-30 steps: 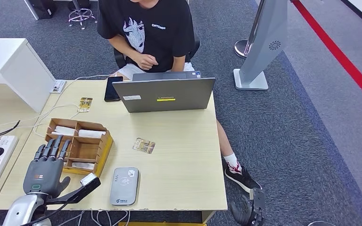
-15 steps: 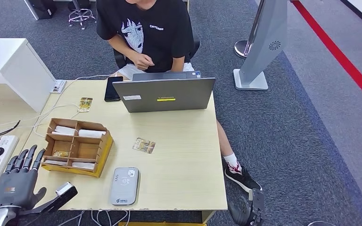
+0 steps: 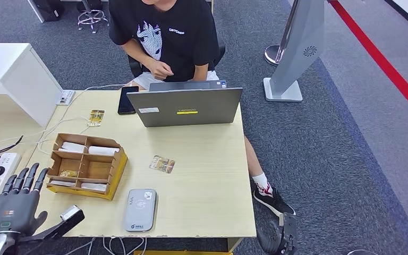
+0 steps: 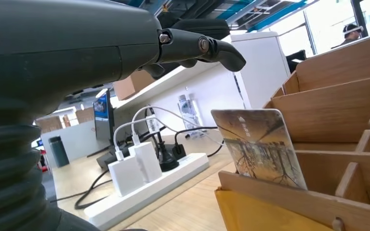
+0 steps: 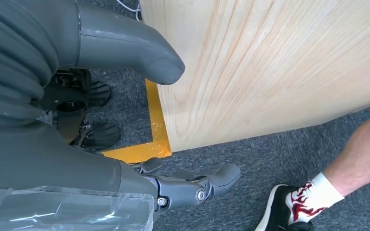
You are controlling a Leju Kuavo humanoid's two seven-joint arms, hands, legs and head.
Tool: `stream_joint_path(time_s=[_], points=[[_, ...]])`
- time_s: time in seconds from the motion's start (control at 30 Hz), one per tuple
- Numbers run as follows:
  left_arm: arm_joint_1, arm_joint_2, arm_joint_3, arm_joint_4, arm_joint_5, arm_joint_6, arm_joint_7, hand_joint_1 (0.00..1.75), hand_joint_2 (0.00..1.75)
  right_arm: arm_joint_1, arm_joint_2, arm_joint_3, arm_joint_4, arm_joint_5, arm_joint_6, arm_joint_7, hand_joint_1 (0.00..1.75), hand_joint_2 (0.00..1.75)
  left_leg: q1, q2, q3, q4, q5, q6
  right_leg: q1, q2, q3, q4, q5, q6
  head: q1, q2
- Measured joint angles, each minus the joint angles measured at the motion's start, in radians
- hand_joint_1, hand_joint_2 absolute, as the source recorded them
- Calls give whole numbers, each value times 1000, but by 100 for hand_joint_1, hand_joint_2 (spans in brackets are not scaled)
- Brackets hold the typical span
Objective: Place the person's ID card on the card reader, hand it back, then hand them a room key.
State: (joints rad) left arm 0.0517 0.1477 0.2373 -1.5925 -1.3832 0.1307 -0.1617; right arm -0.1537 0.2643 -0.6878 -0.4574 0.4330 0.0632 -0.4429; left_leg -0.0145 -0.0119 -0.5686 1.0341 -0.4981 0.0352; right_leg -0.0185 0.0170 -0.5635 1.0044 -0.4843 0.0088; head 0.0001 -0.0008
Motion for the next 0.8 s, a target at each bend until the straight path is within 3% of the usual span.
stream_joint_path(time_s=[0.23,0.8], points=[[-43,26,13,24,-10,-13,14,0,175,-4,2,3,0,3,-1,0,0,175,0,0,0,0,0,-1,0,0,0,0,0,0,0,0],[-53,29,24,57,-31,-14,9,0,175,-7,5,20,0,3,1,0,0,175,0,0,0,0,0,-1,0,0,0,0,0,0,0,0]])
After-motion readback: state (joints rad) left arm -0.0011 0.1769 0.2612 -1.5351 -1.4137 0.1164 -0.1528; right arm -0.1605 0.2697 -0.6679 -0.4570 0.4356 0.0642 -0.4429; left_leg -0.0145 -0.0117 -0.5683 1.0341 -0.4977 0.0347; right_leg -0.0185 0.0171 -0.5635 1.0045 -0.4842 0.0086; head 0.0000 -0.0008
